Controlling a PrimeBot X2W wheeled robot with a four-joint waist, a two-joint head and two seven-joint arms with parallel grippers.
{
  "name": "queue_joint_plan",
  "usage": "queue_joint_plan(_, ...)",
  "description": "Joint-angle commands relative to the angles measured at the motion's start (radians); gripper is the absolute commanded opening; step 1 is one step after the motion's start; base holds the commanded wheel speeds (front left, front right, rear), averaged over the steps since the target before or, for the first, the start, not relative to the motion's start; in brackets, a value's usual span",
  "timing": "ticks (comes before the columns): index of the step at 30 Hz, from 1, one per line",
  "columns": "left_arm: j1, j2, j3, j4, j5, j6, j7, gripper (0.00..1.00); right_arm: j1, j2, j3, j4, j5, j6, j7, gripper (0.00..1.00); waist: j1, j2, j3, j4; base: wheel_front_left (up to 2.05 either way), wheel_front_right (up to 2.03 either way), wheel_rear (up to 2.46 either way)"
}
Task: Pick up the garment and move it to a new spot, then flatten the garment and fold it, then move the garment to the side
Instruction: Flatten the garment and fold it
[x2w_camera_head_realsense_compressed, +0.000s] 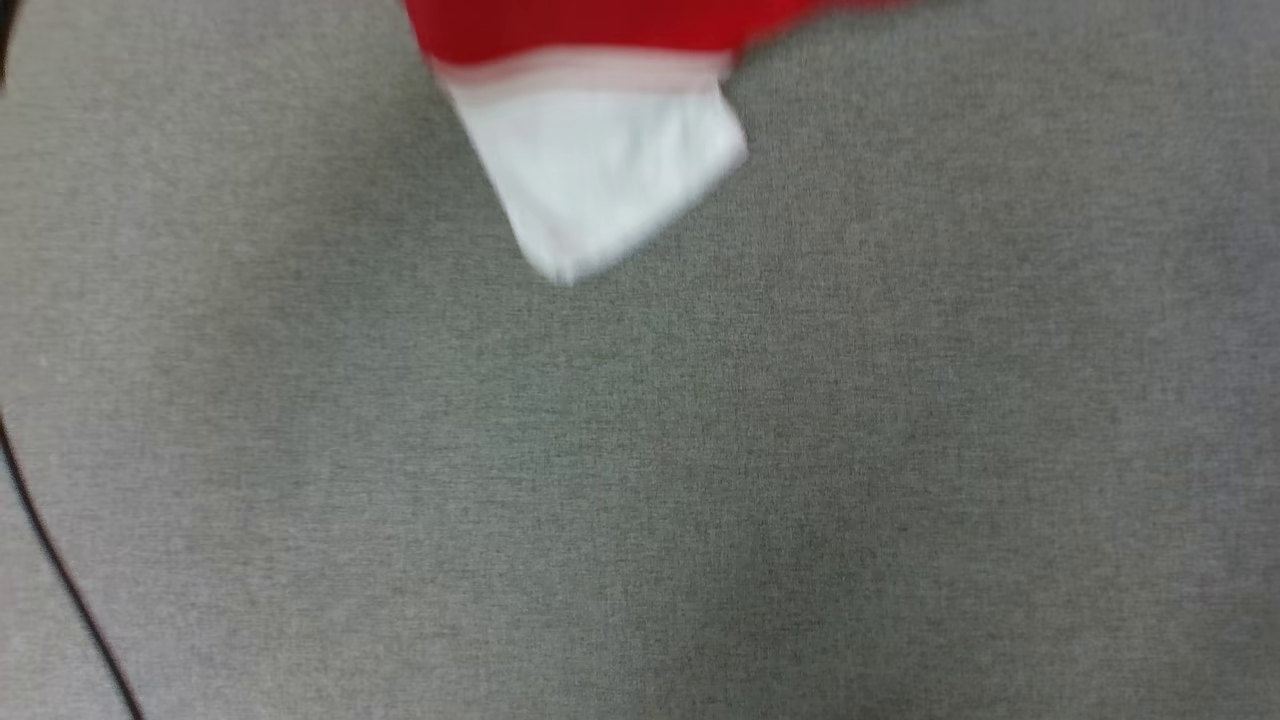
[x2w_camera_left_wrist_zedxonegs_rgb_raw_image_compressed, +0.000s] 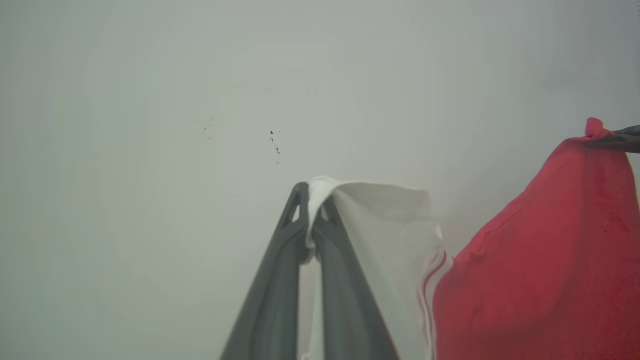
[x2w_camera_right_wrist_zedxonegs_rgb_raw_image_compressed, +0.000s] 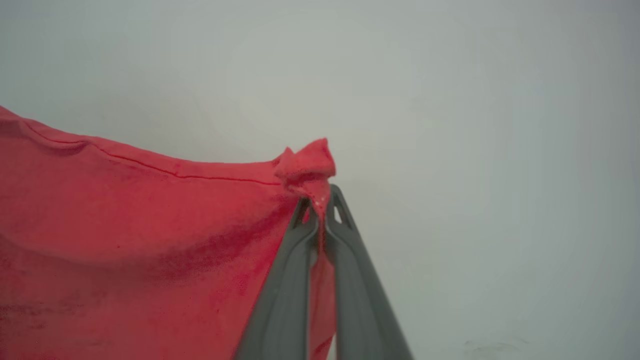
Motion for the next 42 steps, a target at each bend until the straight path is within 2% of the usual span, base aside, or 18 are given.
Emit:
queue_joint_plan(1,-0.064,-0.016,0.006,0.032,0.012,-0.015,-0.009,0.0,-0.048,0.011,-0.002,0.023,-0.017,-0.001,-0.017,0.0,-0.0001,0.0,0.038,-0.007,0.0,0.0,0.0)
queue_joint_plan(8,-0.289,-0.071,0.007,0.207,0.046,-0.065,-0.044,0.0,-0.234,0.047,0.01,0.147,-0.086,-0.001,-0.119,0.0,-0.0001,0.0,0.094,-0.015,0.0,0.0,0.0)
queue_joint_plan(14,-0.296,-0.075,0.004,0.245,0.052,-0.058,-0.062,0.0,-0.273,0.06,0.058,0.223,-0.073,-0.001,-0.166,0.0,-0.0001,0.0,0.119,-0.015,0.0,0.0,0.0)
queue_joint_plan(21,-0.152,-0.063,-0.019,0.218,0.028,-0.043,-0.072,0.0,-0.146,0.077,0.134,0.282,-0.021,-0.001,-0.233,0.0,-0.0001,0.0,0.121,-0.011,0.0,0.0,0.0)
queue_joint_plan(22,-0.06,-0.05,-0.026,0.215,0.013,-0.032,-0.087,0.0,-0.064,0.09,0.16,0.298,0.022,-0.001,-0.27,0.0,-0.0001,0.0,0.111,-0.015,0.0,0.0,0.0)
queue_joint_plan(29,0.174,-0.017,-0.04,0.218,-0.035,-0.038,-0.144,0.0,0.134,0.102,0.237,0.299,0.112,-0.001,-0.337,0.0,-0.0001,0.0,0.066,-0.018,0.0,0.0,0.0)
queue_joint_plan(42,0.662,0.015,-0.055,0.155,-0.108,-0.009,-0.22,0.0,0.535,-0.021,0.375,0.18,0.289,-0.001,-0.397,0.0,-0.0001,0.0,-0.096,-0.006,0.0,0.0,0.0)
